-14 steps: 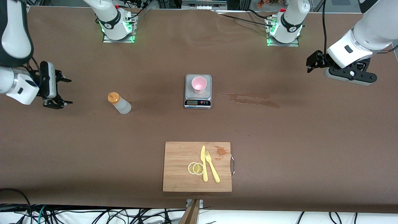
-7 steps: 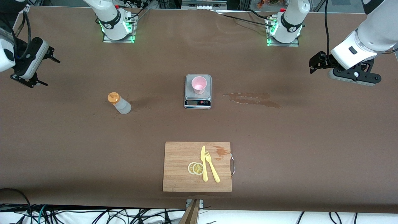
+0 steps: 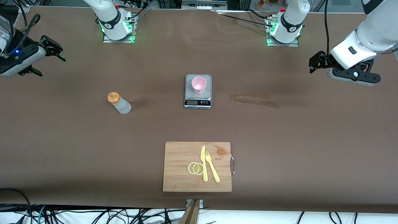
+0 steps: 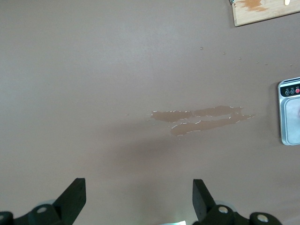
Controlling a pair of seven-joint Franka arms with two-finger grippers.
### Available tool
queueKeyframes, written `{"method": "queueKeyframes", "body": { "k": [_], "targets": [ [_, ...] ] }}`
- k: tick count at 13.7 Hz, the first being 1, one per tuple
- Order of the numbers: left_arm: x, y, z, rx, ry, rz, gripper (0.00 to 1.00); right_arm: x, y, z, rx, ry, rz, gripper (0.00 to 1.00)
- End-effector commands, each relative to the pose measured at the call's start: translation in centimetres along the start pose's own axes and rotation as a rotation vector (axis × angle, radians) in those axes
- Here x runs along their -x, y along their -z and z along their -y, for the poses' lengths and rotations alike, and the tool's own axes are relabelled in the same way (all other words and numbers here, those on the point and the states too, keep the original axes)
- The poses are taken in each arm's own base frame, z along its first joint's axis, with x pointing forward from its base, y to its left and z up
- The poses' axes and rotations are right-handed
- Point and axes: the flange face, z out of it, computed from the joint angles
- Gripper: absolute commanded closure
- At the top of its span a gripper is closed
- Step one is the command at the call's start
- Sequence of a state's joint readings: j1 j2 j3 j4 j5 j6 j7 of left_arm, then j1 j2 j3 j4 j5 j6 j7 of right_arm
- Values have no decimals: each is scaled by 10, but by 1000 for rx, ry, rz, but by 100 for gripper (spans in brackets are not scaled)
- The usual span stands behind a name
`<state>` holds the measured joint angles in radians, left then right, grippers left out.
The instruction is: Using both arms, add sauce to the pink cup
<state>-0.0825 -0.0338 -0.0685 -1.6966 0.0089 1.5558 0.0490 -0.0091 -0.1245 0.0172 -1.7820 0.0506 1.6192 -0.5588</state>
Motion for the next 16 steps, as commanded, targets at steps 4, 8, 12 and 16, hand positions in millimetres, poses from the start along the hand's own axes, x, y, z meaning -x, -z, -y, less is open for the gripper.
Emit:
{"method": "queueKeyframes", "body": {
  "k": [4, 8, 12, 16],
  "targets": [
    [1, 6, -1, -20, -12, 14, 0, 10, 23, 11, 7, -290, 22, 0],
    [1, 6, -19, -25, -38, 13, 0, 11, 26, 10, 13, -308, 19, 0],
    [2, 6, -17, -24, -37, 15, 0, 12, 27, 7, 32, -317, 17, 0],
    [8, 6, -8, -21, -22, 49, 0, 13, 25, 4, 35, -319, 20, 0]
  ]
}}
